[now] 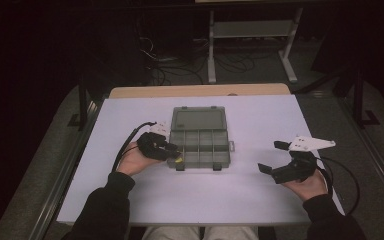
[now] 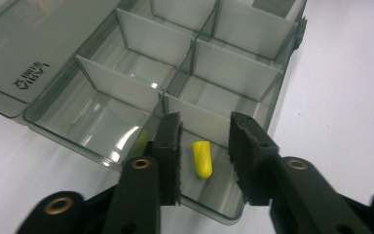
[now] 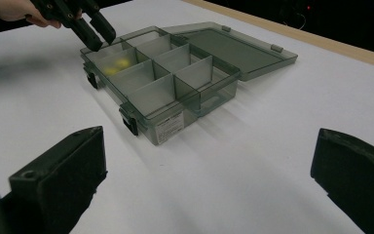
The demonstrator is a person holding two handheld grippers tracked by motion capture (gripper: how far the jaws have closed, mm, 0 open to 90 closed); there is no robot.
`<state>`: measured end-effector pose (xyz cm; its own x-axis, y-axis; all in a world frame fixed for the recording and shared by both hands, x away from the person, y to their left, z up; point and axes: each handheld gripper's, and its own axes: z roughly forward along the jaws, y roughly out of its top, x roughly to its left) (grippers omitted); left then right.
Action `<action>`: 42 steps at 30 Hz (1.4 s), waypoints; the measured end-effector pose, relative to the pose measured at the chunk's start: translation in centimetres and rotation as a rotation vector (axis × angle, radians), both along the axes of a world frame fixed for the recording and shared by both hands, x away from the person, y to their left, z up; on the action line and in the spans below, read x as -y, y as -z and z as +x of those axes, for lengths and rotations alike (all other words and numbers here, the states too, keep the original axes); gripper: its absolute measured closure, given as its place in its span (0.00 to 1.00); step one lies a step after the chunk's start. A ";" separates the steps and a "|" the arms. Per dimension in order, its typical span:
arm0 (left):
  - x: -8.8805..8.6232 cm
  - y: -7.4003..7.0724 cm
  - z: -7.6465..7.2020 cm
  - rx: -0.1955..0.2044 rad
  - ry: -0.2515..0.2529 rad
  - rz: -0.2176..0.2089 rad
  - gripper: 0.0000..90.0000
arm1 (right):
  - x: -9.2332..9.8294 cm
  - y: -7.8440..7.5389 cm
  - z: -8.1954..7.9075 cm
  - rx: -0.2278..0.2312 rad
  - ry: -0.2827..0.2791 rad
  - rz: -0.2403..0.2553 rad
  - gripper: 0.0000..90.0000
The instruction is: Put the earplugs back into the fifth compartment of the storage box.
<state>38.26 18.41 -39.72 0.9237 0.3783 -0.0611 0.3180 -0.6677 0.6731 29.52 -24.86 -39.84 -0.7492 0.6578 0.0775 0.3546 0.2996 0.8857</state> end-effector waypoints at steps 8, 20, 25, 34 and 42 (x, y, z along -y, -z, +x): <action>-1.0 -1.5 -0.7 0.051 -0.013 -0.116 0.41 | 0.0 0.0 0.0 -0.001 0.002 -0.002 0.00; -3.4 -2.8 -1.4 0.112 -0.111 -0.234 0.00 | -0.1 0.0 0.0 -0.001 0.004 -0.006 0.00; -4.4 -3.0 -1.8 0.122 -0.133 -0.246 0.00 | -0.1 0.0 0.0 -0.002 0.005 -0.006 0.00; -6.5 -3.5 -3.1 0.151 -0.166 -0.267 0.00 | 0.0 0.0 -0.1 0.001 0.005 -0.005 0.00; -8.5 -3.4 -3.9 0.166 -0.206 -0.277 0.00 | 0.0 0.0 -0.1 -0.002 0.007 -0.007 0.00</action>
